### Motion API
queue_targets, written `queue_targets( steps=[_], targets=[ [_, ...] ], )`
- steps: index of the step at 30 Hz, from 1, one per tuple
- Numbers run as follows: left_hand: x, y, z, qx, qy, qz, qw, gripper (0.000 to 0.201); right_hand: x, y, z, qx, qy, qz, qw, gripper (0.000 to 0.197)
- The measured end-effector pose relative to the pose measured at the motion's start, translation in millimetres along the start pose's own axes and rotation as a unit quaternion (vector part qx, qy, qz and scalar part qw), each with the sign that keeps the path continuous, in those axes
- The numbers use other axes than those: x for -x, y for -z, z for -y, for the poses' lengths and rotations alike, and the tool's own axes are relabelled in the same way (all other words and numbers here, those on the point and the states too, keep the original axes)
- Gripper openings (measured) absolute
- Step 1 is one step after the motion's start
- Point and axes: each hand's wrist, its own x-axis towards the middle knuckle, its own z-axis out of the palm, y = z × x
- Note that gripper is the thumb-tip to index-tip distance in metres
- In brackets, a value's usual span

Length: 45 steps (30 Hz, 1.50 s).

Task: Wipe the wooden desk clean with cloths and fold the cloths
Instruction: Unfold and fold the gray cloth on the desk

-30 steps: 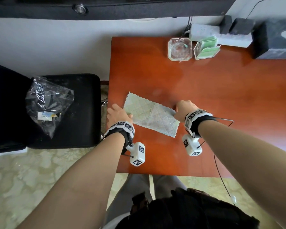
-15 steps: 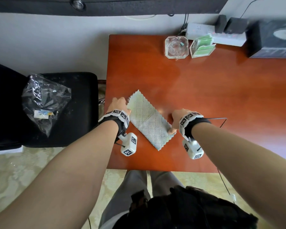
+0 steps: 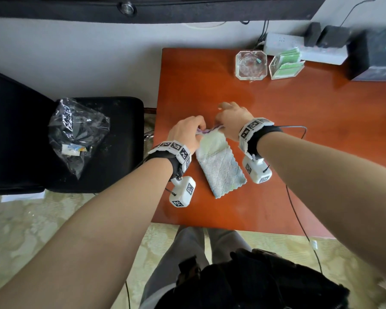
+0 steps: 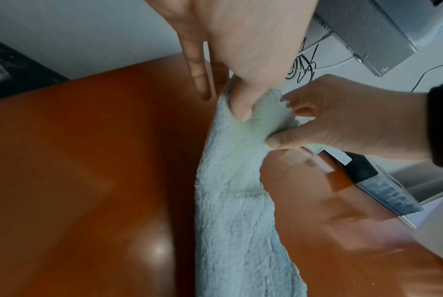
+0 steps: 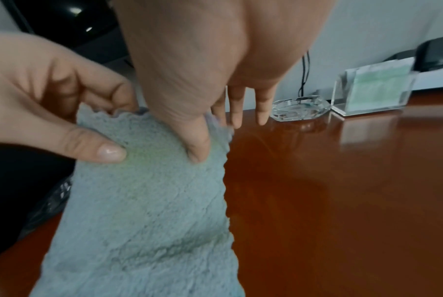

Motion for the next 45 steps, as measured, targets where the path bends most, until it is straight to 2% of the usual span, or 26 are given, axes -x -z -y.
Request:
queue_targets(
  steps=[2, 9, 13, 16, 21, 26, 28, 30, 32, 34, 36, 41, 45],
  targets=[
    [-2.1, 6.5, 2.0, 0.003, 0.005, -0.018, 1.000, 0.021, -0.8, 3.4, -5.3, -0.009, -0.001, -0.022, 1.000, 0.025],
    [9.8, 10.2, -3.0, 0.013, 0.007, -0.041, 0.999, 0.023, 22.2, -4.3, -13.3, -0.039, -0.005, -0.057, 0.998, 0.024],
    [36.0, -12.8, -8.9, -0.007, -0.006, -0.021, 1.000, 0.016, 50.3, -23.1, -6.3, -0.040, 0.007, -0.030, 0.999, 0.024],
    [59.8, -35.5, -10.5, -0.020, -0.012, 0.010, 1.000, 0.013, 71.3, -44.7, -2.8, -0.020, 0.021, -0.007, 1.000, 0.032],
    [85.6, -60.4, -12.5, -0.032, -0.027, 0.036, 0.999, 0.013, 93.7, -80.4, -2.0, -0.003, 0.052, -0.022, 0.998, 0.031],
    [98.9, -75.3, -16.1, -0.032, -0.037, 0.050, 0.998, 0.012, 103.0, -96.6, -1.8, -0.028, 0.038, -0.002, 0.999, 0.031],
    [103.6, -81.3, -17.4, -0.040, -0.041, 0.033, 0.998, 0.020, 106.0, -100.6, -1.3, -0.056, 0.033, 0.008, 0.998, 0.032],
    [108.8, -88.9, -18.2, -0.074, -0.033, 0.000, 0.997, 0.043, 109.0, -104.2, -1.0, -0.068, 0.034, 0.013, 0.997, 0.032],
    [111.5, -95.5, -18.2, -0.086, 0.014, -0.030, 0.996, 0.071, 111.8, -106.0, -1.9, -0.074, 0.033, 0.010, 0.997, 0.031],
    [108.8, -99.7, -17.2, -0.067, 0.075, -0.033, 0.994, 0.085, 114.0, -106.9, -4.1, -0.080, 0.031, 0.010, 0.996, 0.031],
    [104.6, -101.9, -14.5, -0.059, 0.099, -0.015, 0.993, 0.088, 115.7, -107.8, -5.6, -0.083, 0.031, 0.014, 0.996, 0.032],
    [104.5, -102.4, -7.0, -0.130, 0.042, 0.011, 0.991, 0.077, 120.2, -107.7, -5.2, -0.082, 0.036, 0.034, 0.995, 0.038],
    [108.7, -103.1, -3.3, -0.143, 0.033, 0.010, 0.989, 0.071, 122.4, -109.0, -5.8, -0.061, 0.037, 0.044, 0.997, 0.042]
  ],
)
